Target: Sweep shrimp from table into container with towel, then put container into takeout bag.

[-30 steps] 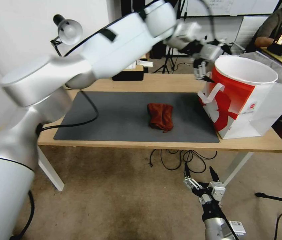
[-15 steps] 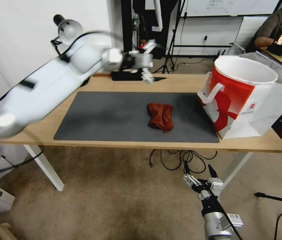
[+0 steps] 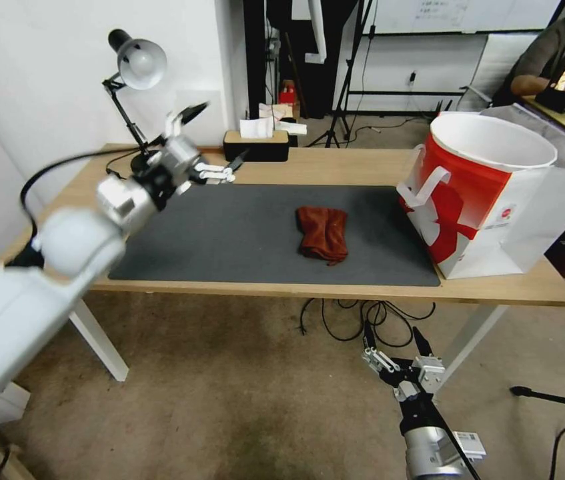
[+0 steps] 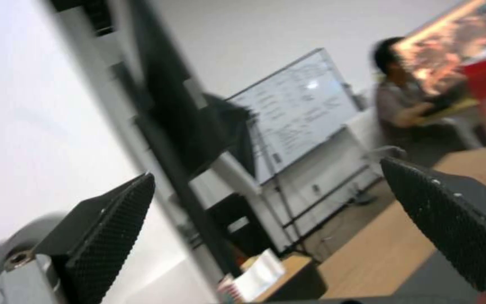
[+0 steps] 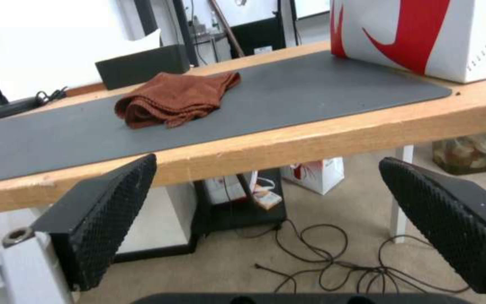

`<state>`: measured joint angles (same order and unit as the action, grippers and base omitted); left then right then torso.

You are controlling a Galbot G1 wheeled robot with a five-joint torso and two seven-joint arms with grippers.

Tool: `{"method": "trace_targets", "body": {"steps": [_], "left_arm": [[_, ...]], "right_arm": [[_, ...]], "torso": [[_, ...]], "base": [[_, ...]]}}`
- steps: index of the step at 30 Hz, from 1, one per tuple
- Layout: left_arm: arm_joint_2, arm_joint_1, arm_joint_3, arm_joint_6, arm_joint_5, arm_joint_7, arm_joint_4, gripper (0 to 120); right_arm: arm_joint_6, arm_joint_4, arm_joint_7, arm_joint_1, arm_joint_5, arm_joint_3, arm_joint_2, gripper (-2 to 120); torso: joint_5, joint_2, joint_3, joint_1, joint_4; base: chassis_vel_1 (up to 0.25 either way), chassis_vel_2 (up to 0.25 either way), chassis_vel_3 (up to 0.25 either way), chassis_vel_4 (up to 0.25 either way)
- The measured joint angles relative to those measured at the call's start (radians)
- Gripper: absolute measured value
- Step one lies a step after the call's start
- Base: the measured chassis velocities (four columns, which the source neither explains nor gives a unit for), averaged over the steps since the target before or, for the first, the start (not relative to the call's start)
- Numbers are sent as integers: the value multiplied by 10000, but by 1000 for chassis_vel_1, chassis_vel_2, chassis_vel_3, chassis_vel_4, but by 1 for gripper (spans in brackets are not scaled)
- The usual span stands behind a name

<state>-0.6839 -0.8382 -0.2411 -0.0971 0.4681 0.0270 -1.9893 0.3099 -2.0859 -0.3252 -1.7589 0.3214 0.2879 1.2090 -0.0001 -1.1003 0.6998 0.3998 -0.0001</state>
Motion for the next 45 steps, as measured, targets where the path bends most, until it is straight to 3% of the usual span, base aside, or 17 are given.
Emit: {"method": "trace_targets", "body": {"steps": [1, 2, 4, 5, 9, 10, 12, 13, 14, 17, 24, 32, 45], "left_arm": [[-173, -543, -370, 20, -42, 242, -132, 100], [-173, -543, -370, 20, -42, 242, -132, 100], [-564, -1806, -1116, 27, -261, 571, -433, 100], [-564, -1806, -1116, 27, -261, 571, -433, 100], [-1721, -4376, -2738, -271, -877, 847, -1132, 100], [-1721, -4376, -2738, -271, -877, 847, -1132, 100], [-2289, -5464, -3261, -470, -1062, 847, -1343, 100], [-2806, -6266, -3526, -574, -1138, 842, -1417, 100], [-2806, -6266, -3526, -574, -1138, 842, -1417, 100], [-3829, -7392, -3924, -1272, -1787, 778, -1179, 100], [-4635, -8344, -3958, -2347, -2368, 718, -506, 100], [-5067, -8446, -3660, -2823, -2637, 398, 354, 100], [-5367, -8701, -3609, -3213, -2687, 19, 638, 100]], "right_arm": [[-2, 42, 0, 40, 0, -13, -4, 100], [-2, 42, 0, 40, 0, -13, -4, 100], [-3, 84, -2, 66, 0, -33, -6, 100], [-3, 84, -2, 66, 0, -33, -6, 100], [104, -61, 57, -150, -83, -18, 48, 100], [104, -61, 57, -150, -83, -18, 48, 100], [156, -135, 95, -228, -113, -10, 60, 100], [158, -124, 99, -164, -122, -22, 50, 100], [158, -124, 99, -164, -122, -22, 50, 100], [121, 75, 98, 48, -125, -111, 20, 100], [121, 364, 226, 165, -117, -145, 36, 100], [-2, 696, 567, 319, 244, -133, -122, 100], [80, 621, 878, 362, -32, -22, -237, 100]], "torso": [[1, 1, 1, 0, -2], [1, 1, 1, 0, -2], [2, 1, 2, 1, -3], [2, 1, 2, 1, -3], [-1, 2, 1, 0, 2], [-1, 2, 1, 0, 2], [0, 1, 1, -1, 6], [0, 1, 0, -1, 6], [0, 1, 0, -1, 6], [1, 2, 0, 1, 0], [3, 2, 1, 1, 2], [1, 2, 2, 2, 0], [1, 3, 2, 2, 1]], "base": [[0, 0, 0, 0], [0, 0, 0, 0], [0, 0, 0, 0], [0, 0, 0, 0], [0, 0, 0, 0], [0, 0, 0, 0], [0, 0, 0, 0], [0, 0, 0, 0], [0, 0, 0, 0], [0, 0, 0, 0], [0, 0, 0, 0], [0, 0, 0, 0], [0, 0, 0, 0]]}}
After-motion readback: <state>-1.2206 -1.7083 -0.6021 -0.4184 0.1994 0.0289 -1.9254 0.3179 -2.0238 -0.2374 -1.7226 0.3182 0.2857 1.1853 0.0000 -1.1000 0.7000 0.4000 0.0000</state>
